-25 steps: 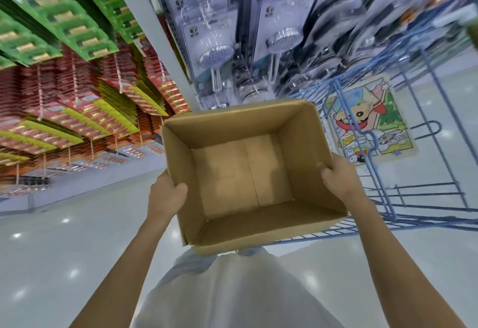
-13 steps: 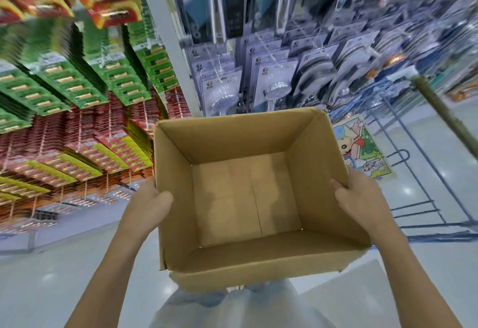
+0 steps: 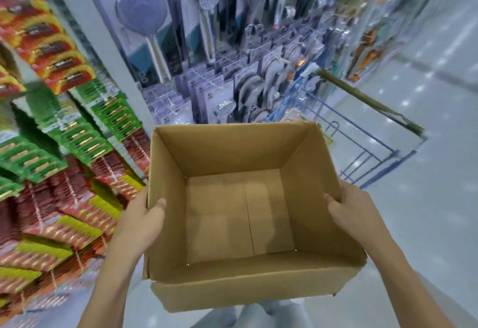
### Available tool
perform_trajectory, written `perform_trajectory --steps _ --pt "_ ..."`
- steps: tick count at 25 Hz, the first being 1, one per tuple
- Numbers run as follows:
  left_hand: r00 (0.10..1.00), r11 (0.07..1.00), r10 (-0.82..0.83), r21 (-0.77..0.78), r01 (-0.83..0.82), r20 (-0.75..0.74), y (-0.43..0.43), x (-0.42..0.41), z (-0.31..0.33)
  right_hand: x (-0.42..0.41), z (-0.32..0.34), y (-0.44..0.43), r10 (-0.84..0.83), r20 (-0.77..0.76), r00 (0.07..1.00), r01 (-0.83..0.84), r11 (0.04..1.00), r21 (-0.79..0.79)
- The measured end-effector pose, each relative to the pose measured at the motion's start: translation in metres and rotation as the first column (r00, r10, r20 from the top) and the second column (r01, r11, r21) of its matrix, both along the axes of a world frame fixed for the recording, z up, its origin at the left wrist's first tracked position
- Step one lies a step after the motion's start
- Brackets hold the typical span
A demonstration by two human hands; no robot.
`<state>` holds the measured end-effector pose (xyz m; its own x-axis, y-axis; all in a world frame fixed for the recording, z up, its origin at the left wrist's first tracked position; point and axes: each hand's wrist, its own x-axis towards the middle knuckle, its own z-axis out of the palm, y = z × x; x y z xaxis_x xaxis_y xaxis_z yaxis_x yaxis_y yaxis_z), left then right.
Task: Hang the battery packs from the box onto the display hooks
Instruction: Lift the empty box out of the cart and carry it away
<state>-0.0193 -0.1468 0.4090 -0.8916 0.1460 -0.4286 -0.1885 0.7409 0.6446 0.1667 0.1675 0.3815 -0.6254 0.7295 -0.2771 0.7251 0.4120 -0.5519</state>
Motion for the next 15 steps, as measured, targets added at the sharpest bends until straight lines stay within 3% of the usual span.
perform_trajectory --steps 8,15 --pt "0.948 0.945 -0.317 0.075 0.319 -0.034 0.012 0.029 0.003 0.126 0.016 -0.076 -0.337 0.020 0.941 0.338 0.941 -0.008" --pt "0.781 0.771 -0.620 0.122 0.625 -0.077 0.072 0.106 0.006 0.265 0.007 -0.123 -0.657 0.021 0.754 0.657 0.754 -0.014"
